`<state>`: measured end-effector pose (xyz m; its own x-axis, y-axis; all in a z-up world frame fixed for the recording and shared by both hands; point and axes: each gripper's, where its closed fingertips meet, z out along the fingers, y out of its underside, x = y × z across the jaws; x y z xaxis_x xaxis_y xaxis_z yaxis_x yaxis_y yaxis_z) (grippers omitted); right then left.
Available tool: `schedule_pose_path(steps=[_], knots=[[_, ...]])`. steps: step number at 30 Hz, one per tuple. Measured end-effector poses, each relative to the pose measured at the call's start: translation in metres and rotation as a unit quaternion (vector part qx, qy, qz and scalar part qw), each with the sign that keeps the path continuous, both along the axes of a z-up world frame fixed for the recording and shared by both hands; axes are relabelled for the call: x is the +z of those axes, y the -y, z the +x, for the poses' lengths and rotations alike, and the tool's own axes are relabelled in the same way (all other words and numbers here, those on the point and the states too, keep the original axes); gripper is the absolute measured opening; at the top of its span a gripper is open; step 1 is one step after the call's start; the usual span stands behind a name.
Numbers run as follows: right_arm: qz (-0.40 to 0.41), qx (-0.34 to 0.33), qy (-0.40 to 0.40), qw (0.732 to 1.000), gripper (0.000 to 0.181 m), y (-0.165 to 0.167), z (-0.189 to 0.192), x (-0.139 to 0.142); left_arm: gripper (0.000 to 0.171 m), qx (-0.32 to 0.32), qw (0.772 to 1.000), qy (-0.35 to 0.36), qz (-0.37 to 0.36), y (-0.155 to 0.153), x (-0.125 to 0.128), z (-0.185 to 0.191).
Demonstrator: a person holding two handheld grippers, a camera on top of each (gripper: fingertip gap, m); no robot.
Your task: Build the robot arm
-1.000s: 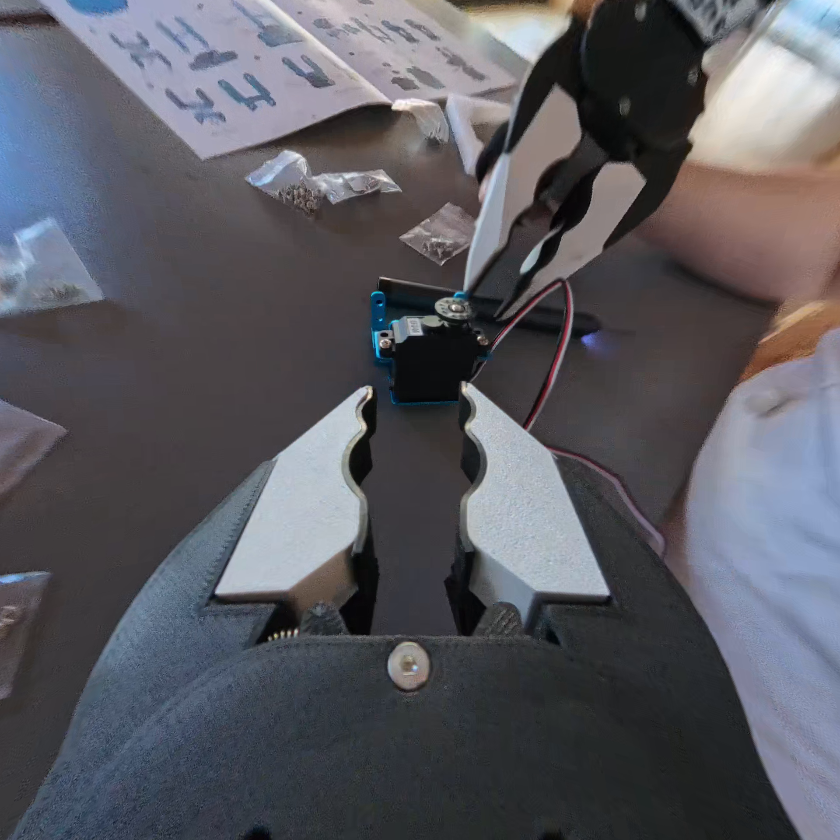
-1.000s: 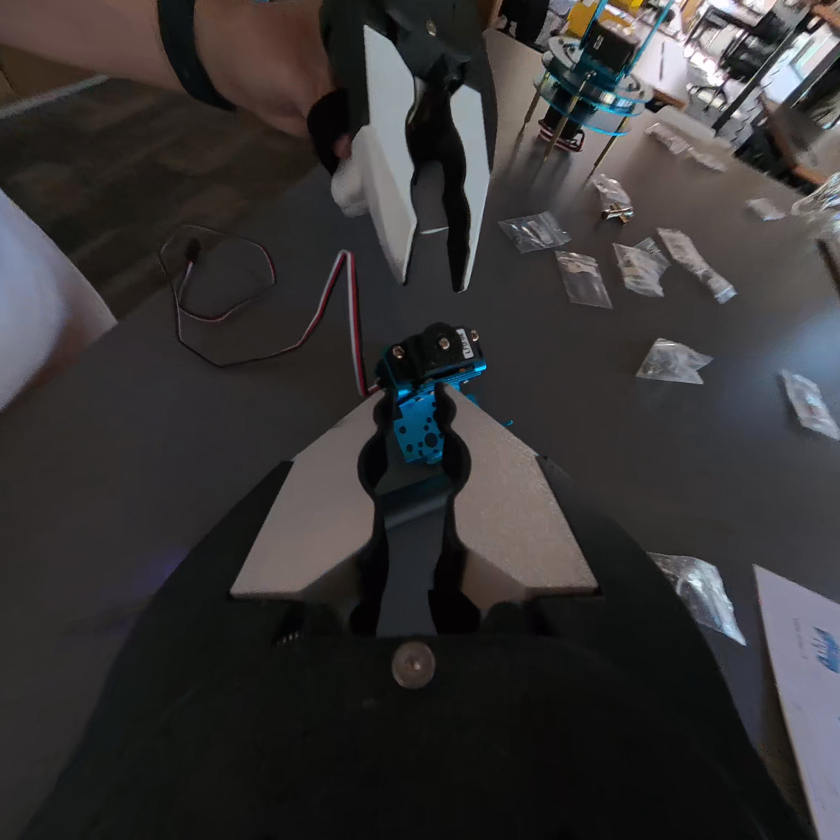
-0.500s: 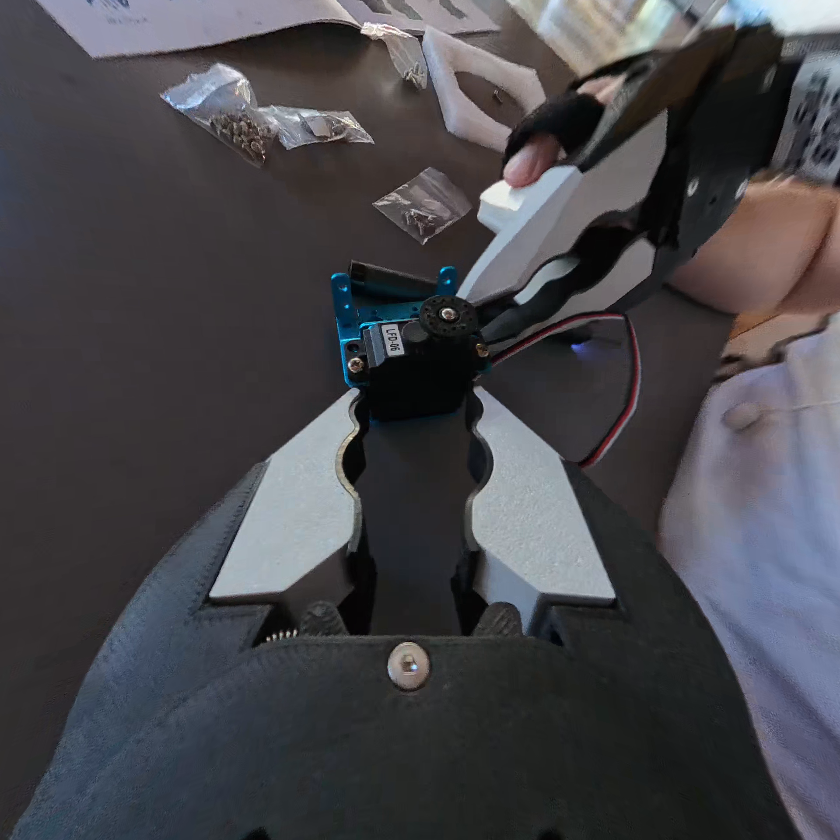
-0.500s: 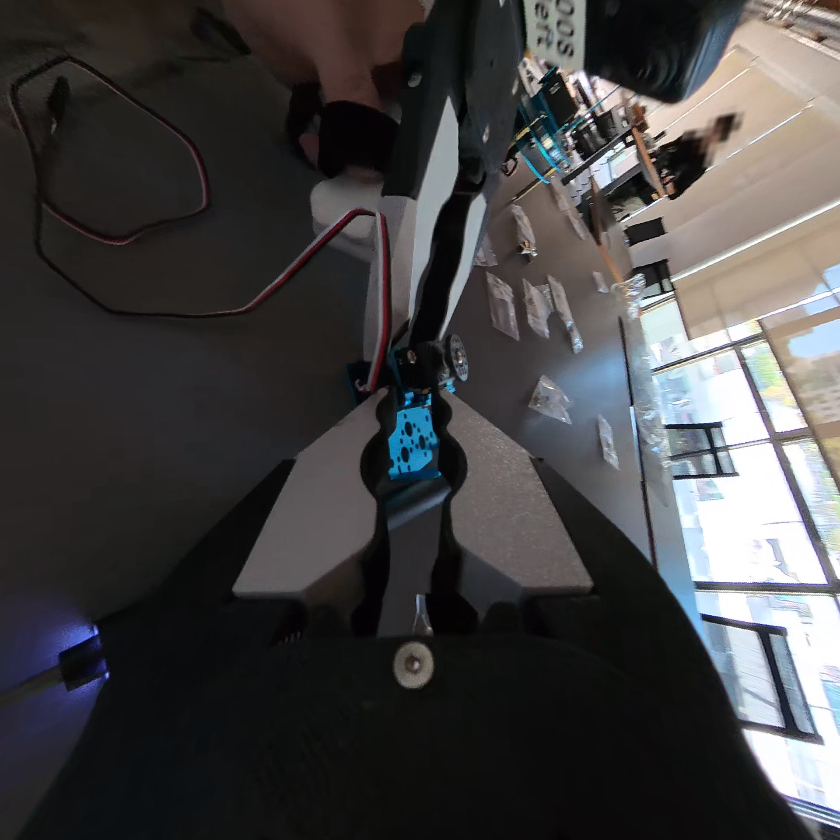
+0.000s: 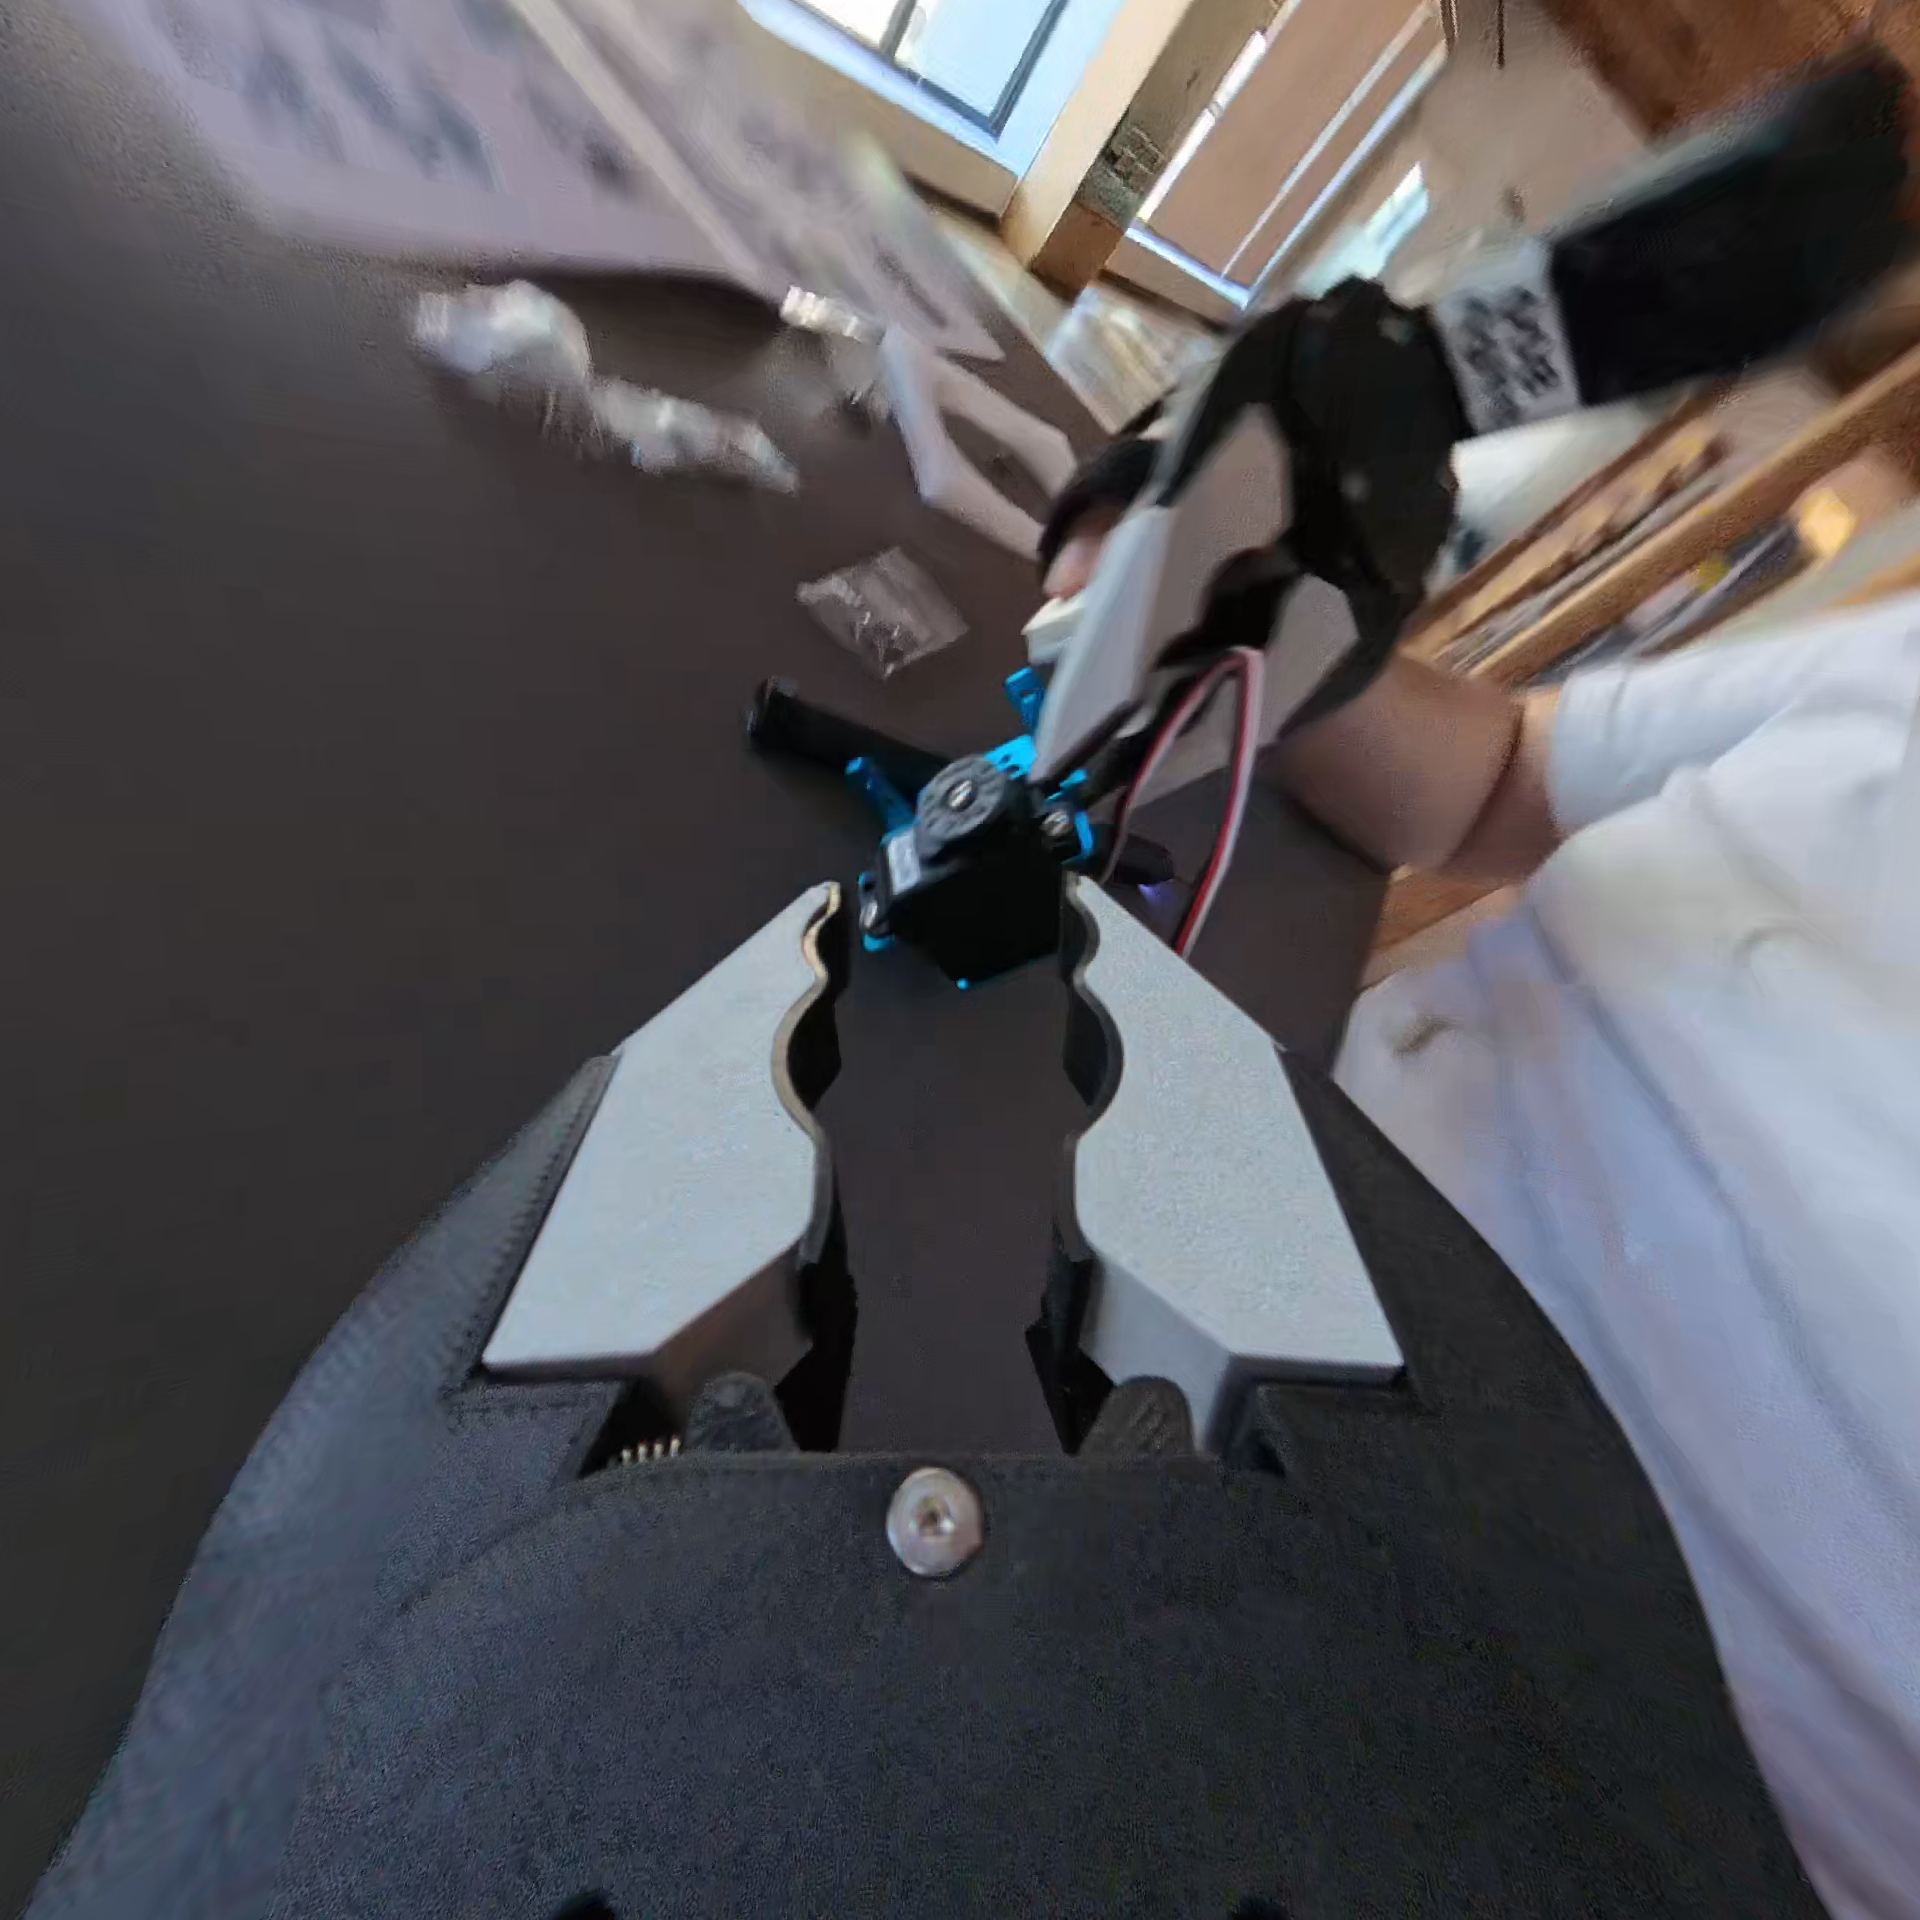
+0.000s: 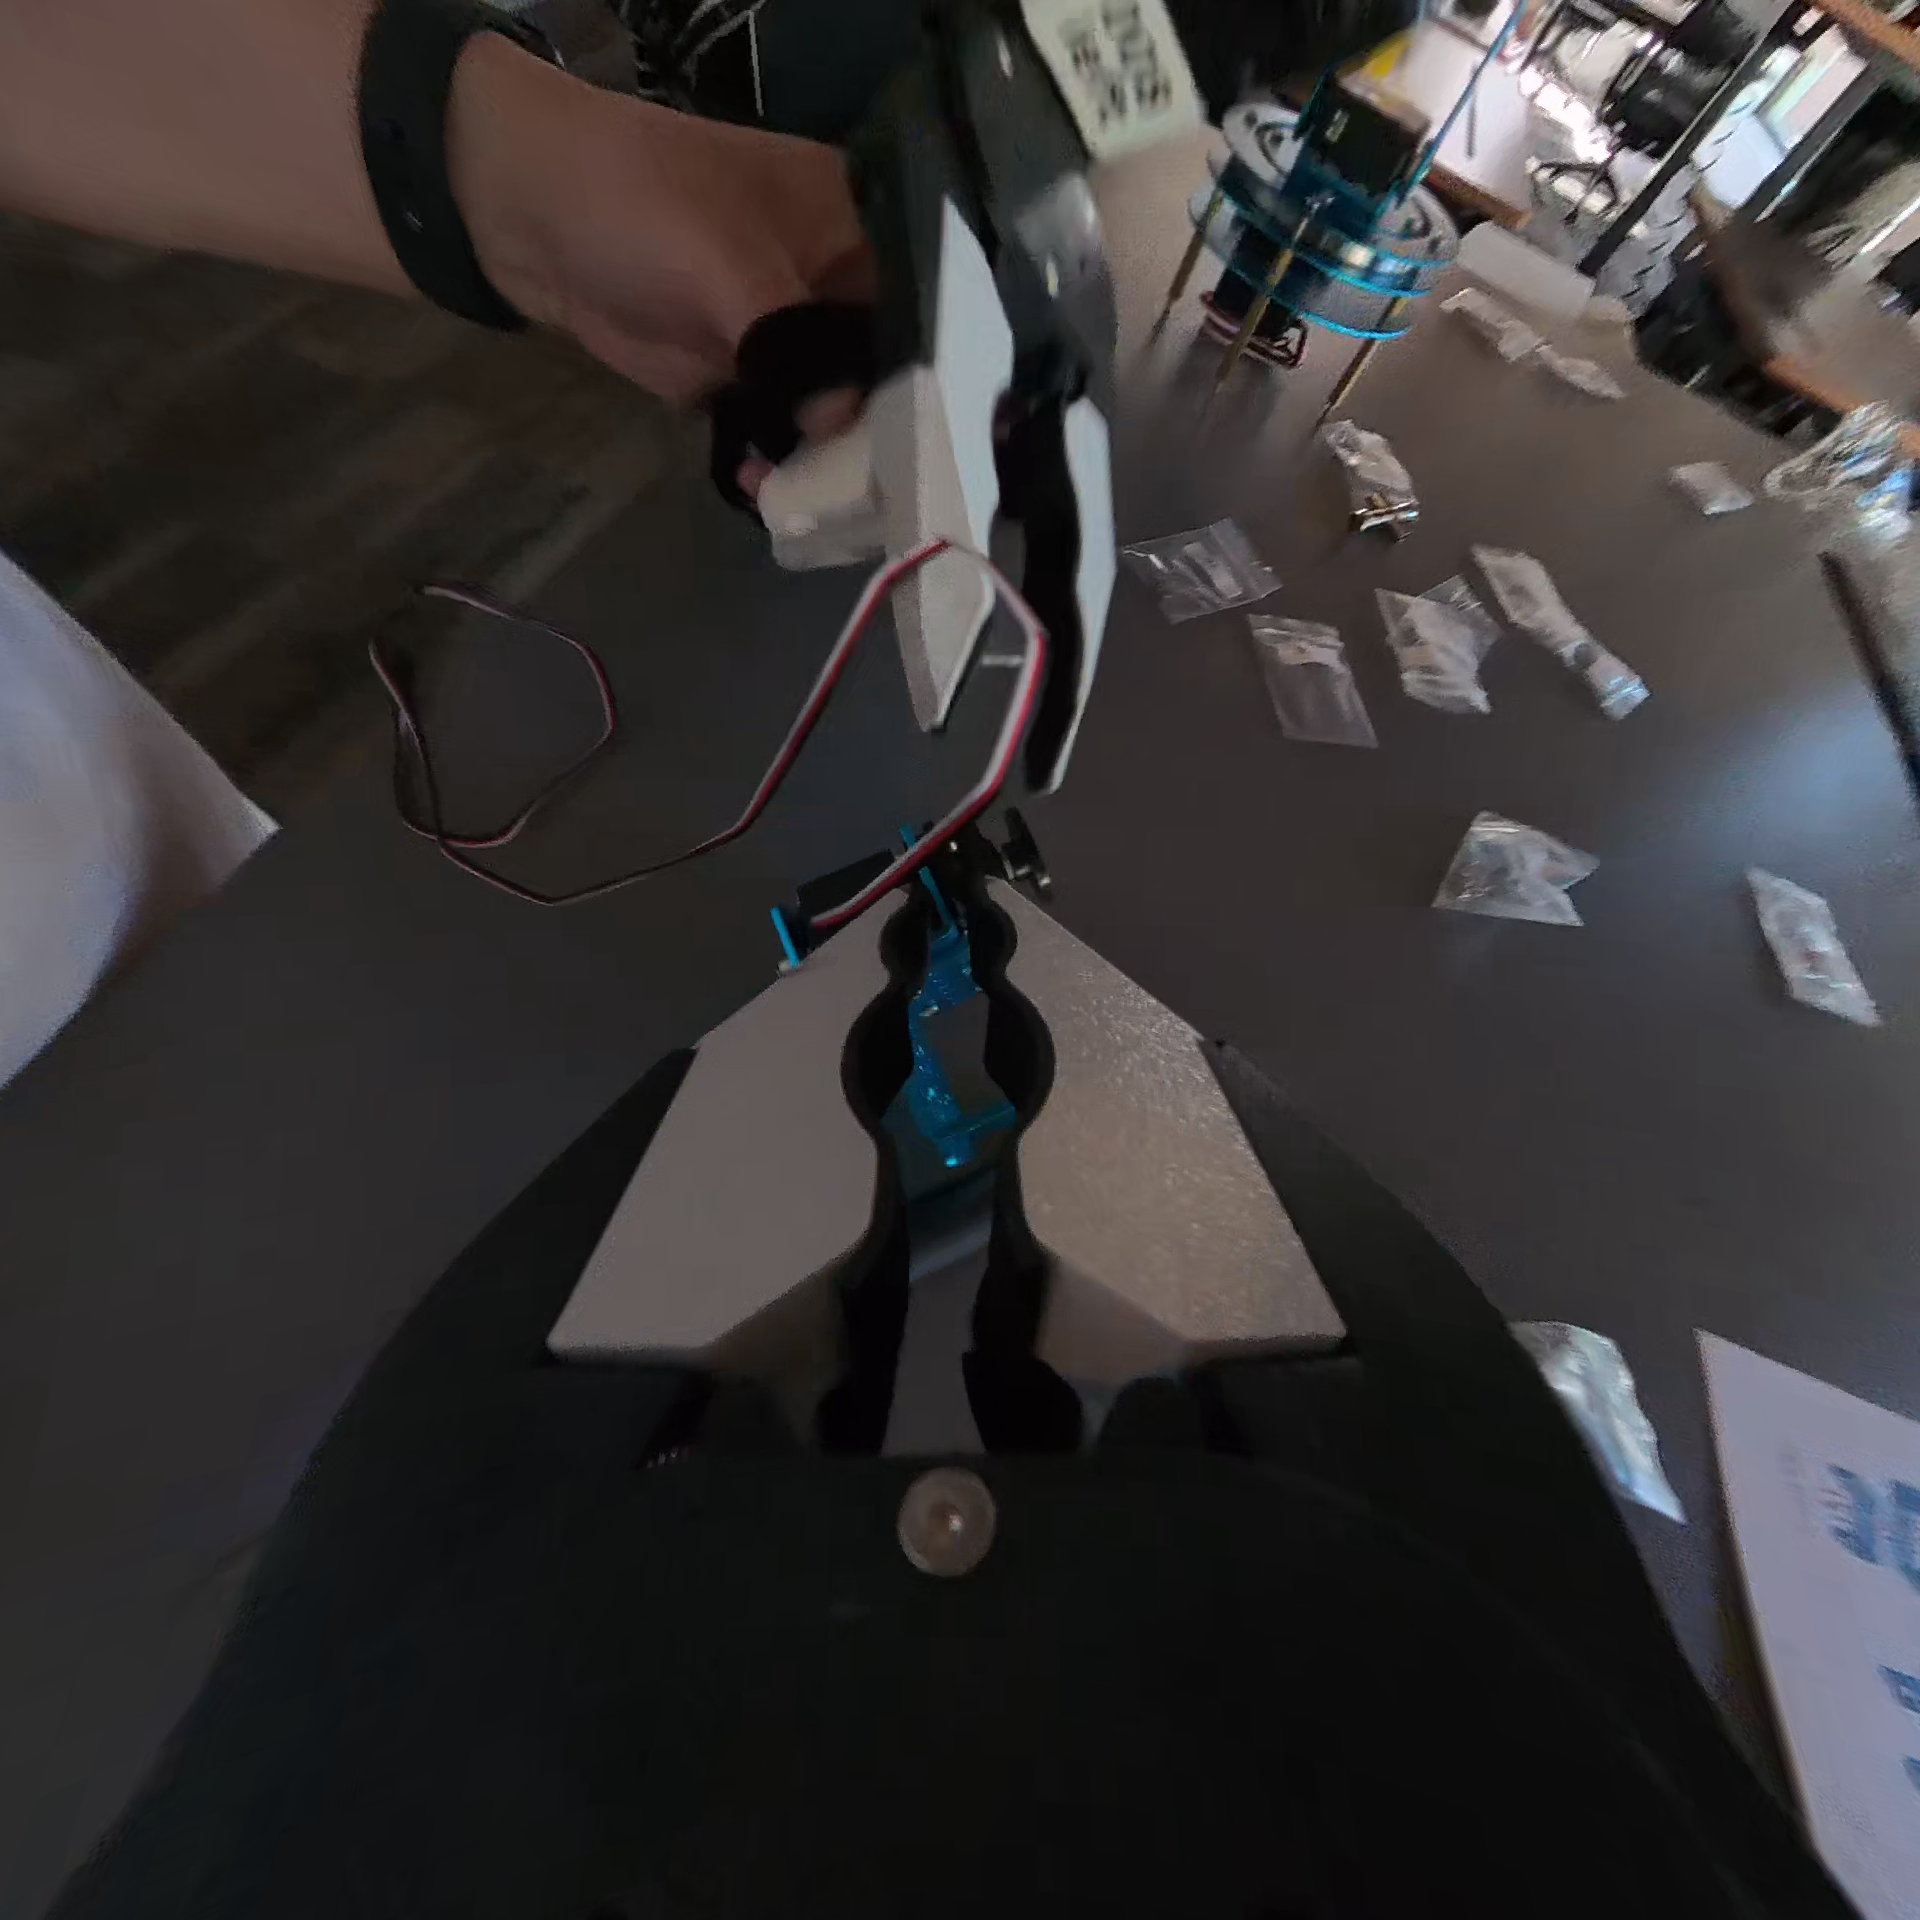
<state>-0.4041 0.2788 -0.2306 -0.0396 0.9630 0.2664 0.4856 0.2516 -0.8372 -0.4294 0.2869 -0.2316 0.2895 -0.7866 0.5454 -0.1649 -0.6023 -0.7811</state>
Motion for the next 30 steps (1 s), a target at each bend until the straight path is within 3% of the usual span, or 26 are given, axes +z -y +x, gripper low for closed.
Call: schedule_pose_path(steps=[3,7,10,15,30], knots=[[-0.046,0.010,-0.001,0.999,0.008,0.003,-0.002,-0.002,0.028,-0.053,0.989,-0.057,0.127,0.013,0.010,0.008],[-0.083,0.016,0.007,0.996,0.008,0.000,-0.005,-0.002,0.006,-0.102,0.973,-0.097,0.180,0.021,0.003,0.021],[-0.103,0.014,0.014,0.995,0.008,-0.003,-0.004,-0.002,0.005,-0.096,0.963,-0.122,0.221,0.016,0.001,0.022],[-0.109,0.010,0.012,0.994,0.008,-0.006,-0.002,-0.002,0.013,-0.076,0.953,-0.142,0.257,0.010,0.001,0.023],[-0.095,0.006,0.010,0.995,0.007,-0.011,0.002,-0.002,0.005,-0.056,0.936,-0.171,0.303,0.004,-0.003,0.028]])
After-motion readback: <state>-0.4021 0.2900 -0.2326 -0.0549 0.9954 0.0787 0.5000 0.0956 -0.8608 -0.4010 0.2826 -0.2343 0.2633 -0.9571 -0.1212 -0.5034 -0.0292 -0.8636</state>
